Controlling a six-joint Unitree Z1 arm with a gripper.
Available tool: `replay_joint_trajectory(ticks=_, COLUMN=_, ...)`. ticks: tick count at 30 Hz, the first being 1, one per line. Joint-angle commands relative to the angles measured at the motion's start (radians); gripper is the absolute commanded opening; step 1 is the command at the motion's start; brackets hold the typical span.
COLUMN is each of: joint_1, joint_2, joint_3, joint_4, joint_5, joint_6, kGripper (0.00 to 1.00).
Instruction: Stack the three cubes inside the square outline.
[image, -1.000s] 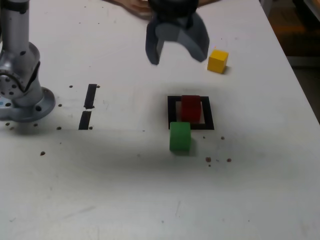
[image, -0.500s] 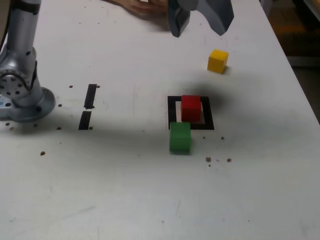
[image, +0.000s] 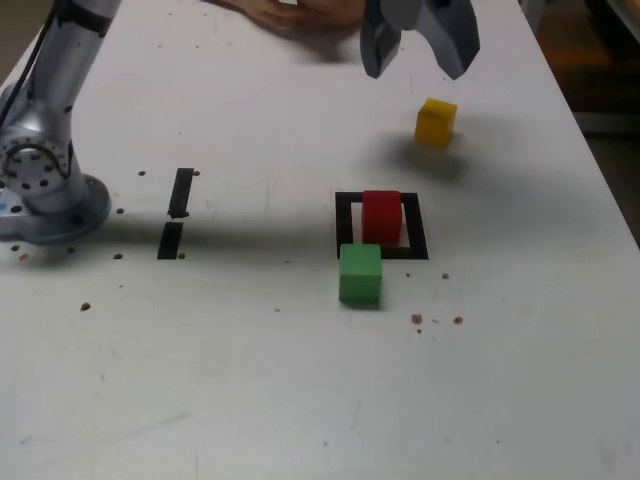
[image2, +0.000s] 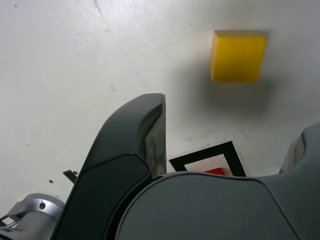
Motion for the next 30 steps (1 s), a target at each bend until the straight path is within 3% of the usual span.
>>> replay_joint_trajectory(ticks=1, joint_1=0.001, joint_2=0.015, joint_3=-0.009, joint_4=-0.004, joint_5=0.000, joint_6=-0.005, kGripper=0.92)
replay_joint_trajectory(ticks=30, joint_1=0.031, joint_2=0.212, joint_3=-0.090, joint_4=-0.069, joint_5=-0.057, joint_6=-0.037, kGripper=0.92)
